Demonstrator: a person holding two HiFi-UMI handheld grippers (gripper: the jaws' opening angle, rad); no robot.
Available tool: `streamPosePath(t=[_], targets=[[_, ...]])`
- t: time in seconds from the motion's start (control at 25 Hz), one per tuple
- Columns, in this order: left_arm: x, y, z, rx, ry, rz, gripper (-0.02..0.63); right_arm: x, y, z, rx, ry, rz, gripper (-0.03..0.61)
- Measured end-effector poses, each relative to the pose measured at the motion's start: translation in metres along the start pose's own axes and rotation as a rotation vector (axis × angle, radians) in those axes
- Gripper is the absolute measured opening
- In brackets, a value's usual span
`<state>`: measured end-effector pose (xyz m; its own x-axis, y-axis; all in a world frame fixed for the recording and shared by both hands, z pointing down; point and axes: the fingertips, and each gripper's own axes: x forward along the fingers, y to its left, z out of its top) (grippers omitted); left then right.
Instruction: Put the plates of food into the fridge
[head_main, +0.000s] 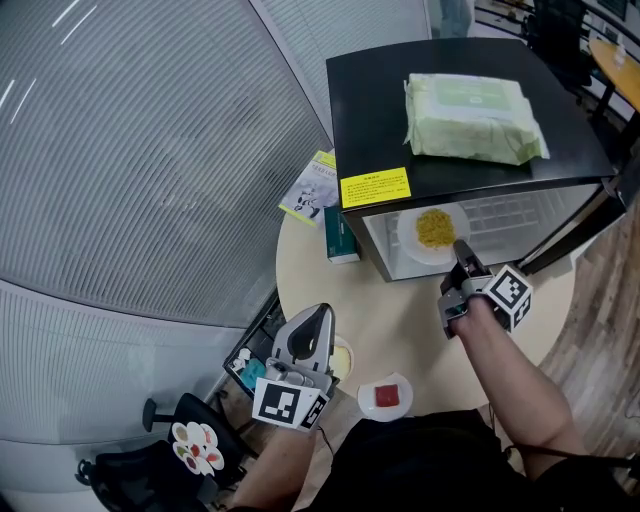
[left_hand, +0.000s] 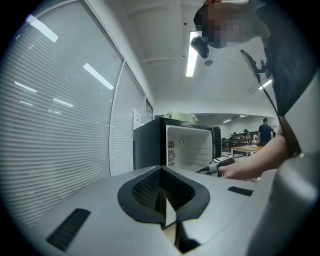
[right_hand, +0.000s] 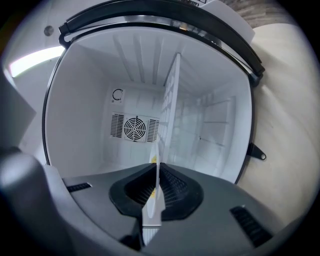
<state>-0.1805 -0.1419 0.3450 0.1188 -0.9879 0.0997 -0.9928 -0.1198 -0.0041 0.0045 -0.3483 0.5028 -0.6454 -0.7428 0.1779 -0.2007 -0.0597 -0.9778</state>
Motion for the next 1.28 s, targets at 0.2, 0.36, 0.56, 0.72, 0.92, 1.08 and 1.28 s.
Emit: streamPosePath(t=[0.2,0.36,0.56,0.72,0.92,1.08,1.28], targets=[[0.003,0.003,-0.005,-0.009,0.012,0.011,0.003,0.009,0.001,0.001,0.009,-0.016,-0.021,0.018],[0.005,0.003,-0.011,-0.019,0.023,0.015,0.003,0.015,0.003,0.002,0.003,-0.027,-0.041,0.018],[0.009,0.006,-0.019,-0.033,0.036,0.025,0.003,0.024,0.008,0.002,-0.019,-0.043,-0.05,0.018],[0.01,0.009,-0.021,-0.035,0.042,0.029,0.003,0.028,0.012,-0.001,-0.017,-0.049,-0.059,0.018],[0.009,0.012,-0.019,-0.033,0.044,0.035,0.003,0.035,0.021,-0.001,-0.079,-0.044,-0.047,0.02],[0.007,0.011,-0.018,-0.028,0.047,0.031,0.003,0.039,0.025,-0.006,-0.156,-0.004,-0.061,0.02],[0.007,0.008,-0.017,-0.02,0.051,0.018,0.003,0.039,0.034,-0.009,-0.385,0.05,-0.09,0.093]])
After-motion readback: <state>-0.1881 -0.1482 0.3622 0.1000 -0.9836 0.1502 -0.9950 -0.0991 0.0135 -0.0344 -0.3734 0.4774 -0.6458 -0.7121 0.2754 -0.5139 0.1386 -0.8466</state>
